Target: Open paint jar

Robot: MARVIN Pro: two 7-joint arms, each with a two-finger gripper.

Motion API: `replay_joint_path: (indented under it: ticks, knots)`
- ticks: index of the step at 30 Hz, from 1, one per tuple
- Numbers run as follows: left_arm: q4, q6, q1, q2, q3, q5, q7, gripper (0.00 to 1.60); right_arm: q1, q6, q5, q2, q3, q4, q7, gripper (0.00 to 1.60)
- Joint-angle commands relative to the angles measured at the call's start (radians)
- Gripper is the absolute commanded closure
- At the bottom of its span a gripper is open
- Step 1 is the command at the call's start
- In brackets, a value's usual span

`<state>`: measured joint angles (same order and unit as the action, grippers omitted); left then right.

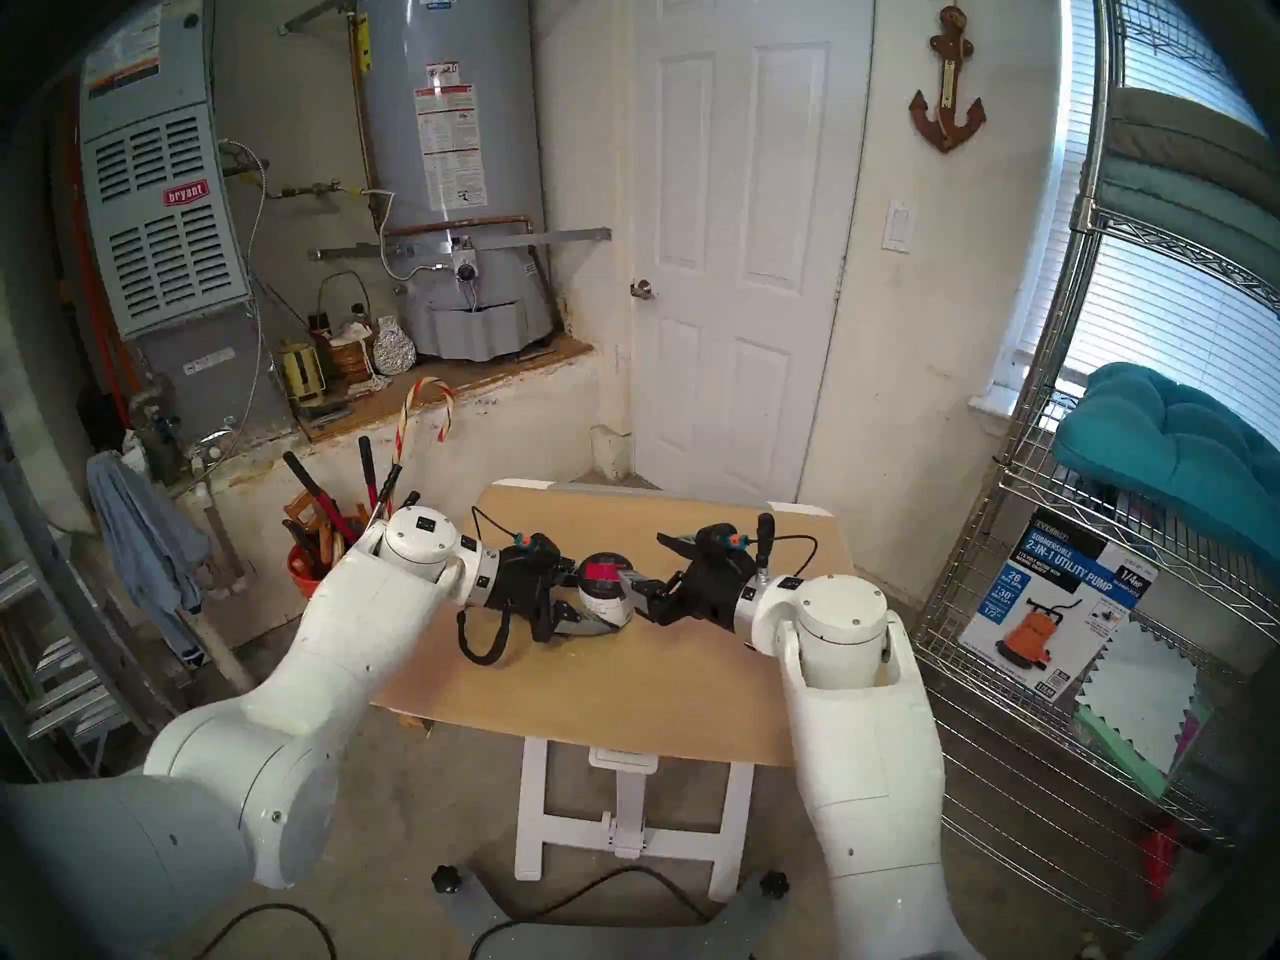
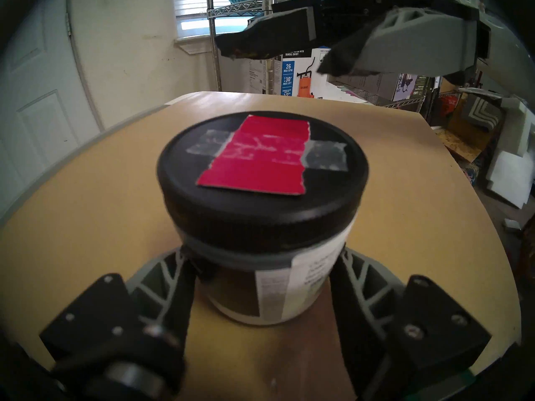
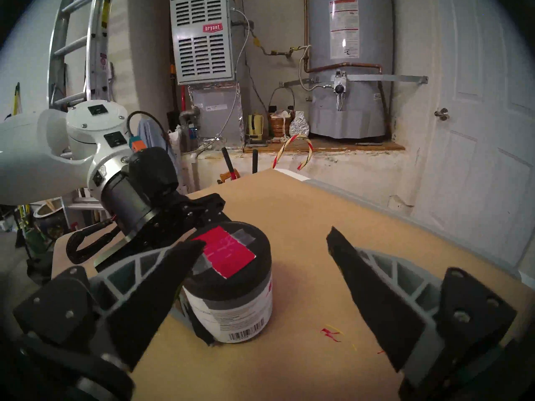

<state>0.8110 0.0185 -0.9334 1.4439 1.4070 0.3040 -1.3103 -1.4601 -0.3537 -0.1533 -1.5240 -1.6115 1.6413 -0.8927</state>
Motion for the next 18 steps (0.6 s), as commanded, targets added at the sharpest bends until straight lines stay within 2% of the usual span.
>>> replay_joint_path:
  ticks: [1,8,9,12,16,18]
  knots:
    - [-0.007,0.001,0.024,0.002,0.004,-0.004,-0.002,1.60,0.019,-0.030,0.014,-0.014,0.022,0.047,-0.028,0.00]
    - [-0.023,0.008,0.031,0.006,0.007,-0.007,0.000,1.60,0.001,-0.027,-0.014,-0.023,0.045,0.058,-0.002,0.00]
    - [-0.027,0.011,0.033,0.006,0.007,-0.007,0.001,1.60,-0.010,0.006,-0.033,-0.022,0.057,0.059,0.016,0.00]
    - [-0.033,0.014,0.036,0.007,0.007,-0.007,0.000,1.60,-0.019,0.019,-0.040,-0.026,0.063,0.051,0.026,0.00]
    - [-0.044,0.020,0.042,0.009,0.008,-0.006,0.000,1.60,-0.044,0.099,-0.051,-0.043,0.063,0.039,0.069,0.00]
    - [-0.046,0.021,0.043,0.009,0.008,-0.006,0.000,1.60,-0.046,0.104,-0.049,-0.047,0.061,0.036,0.072,0.00]
